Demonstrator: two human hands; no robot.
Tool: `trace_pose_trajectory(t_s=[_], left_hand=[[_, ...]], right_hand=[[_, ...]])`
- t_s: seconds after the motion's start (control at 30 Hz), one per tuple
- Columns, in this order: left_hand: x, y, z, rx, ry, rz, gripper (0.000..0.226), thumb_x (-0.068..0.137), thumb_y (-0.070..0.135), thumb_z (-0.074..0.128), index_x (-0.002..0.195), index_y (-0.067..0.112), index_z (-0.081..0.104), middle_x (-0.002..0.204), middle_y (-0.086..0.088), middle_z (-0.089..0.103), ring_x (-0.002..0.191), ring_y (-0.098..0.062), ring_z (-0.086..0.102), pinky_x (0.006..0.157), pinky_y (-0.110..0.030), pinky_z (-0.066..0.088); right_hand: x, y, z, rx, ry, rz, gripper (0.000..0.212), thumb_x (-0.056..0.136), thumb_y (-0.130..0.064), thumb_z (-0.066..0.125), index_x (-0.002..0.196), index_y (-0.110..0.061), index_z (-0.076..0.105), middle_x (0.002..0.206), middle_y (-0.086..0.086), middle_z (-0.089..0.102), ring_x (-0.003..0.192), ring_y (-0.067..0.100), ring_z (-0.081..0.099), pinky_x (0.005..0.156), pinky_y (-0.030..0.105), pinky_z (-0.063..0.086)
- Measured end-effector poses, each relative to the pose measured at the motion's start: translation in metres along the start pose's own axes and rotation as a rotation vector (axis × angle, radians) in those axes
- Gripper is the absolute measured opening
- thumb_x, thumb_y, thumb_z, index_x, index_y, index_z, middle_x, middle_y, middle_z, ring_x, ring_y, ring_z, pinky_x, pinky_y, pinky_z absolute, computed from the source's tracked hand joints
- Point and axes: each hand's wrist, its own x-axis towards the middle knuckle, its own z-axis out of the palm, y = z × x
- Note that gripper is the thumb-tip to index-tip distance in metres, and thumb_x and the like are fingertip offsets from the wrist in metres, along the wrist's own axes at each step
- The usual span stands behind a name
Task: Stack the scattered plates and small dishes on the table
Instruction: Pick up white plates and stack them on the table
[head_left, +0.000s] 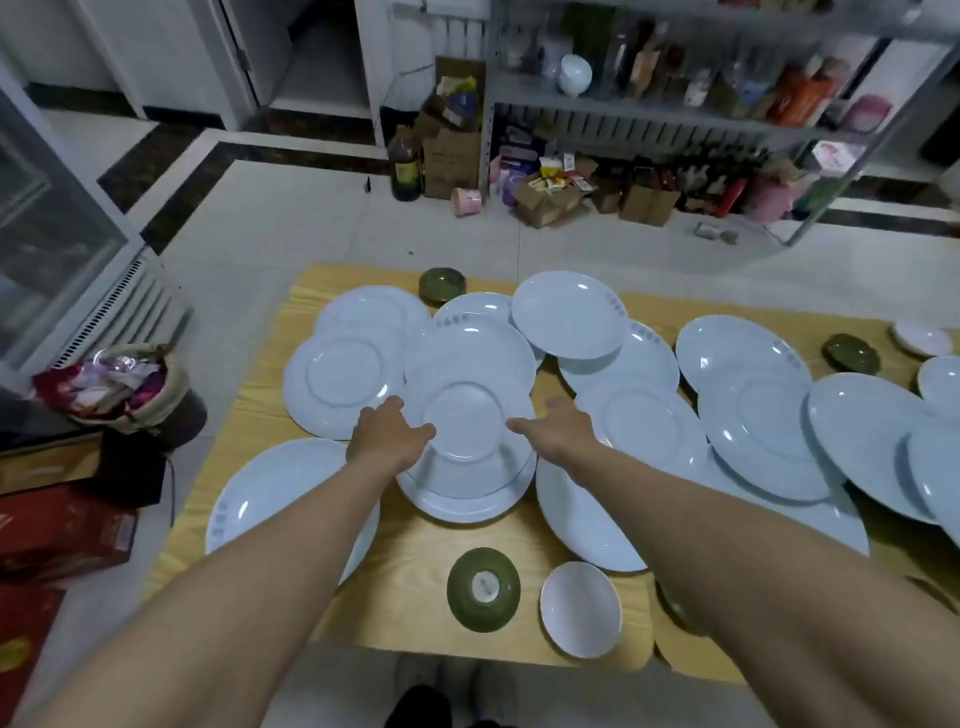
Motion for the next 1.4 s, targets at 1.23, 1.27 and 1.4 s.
trace_pose_trajectory(t_s=[1.23,1.27,1.4], left_hand=[[-0.022,0.058,-0.057,-0.219,0.125,-0.048,0.054,0.076,0.026,0.083,0.118,0.008,0.053,0.104,-0.003,0.049,0.092,-0.023,0.047,0.074,-0.034,0.041],[-0.026,0.062,-0.060,-0.222,0.128,-0.044,0.052,0.076,0.025,0.083,0.116,0.009,0.052,0.105,-0.003,0.049,0.093,-0.024,0.047,0.075,-0.034,0.042],[-0.038,0.076,-0.071,-0.311,0.157,-0.050,0.040,0.072,0.023,0.083,0.080,0.014,0.044,0.089,-0.002,0.049,0.083,-0.025,0.049,0.065,-0.032,0.042]], right_hand=[[0.032,-0.024,-0.008,0.168,0.163,0.008,0.060,0.065,-0.027,0.092,0.115,-0.008,0.064,0.113,0.008,0.066,0.102,0.027,0.063,0.082,0.035,0.055],[0.027,-0.026,-0.012,0.185,0.173,0.000,0.059,0.064,-0.025,0.092,0.113,-0.007,0.065,0.111,0.008,0.067,0.099,0.026,0.063,0.080,0.033,0.054],[0.009,-0.033,-0.028,0.238,0.220,-0.030,0.059,0.065,-0.022,0.091,0.112,-0.004,0.061,0.107,0.006,0.063,0.100,0.027,0.060,0.080,0.032,0.051]])
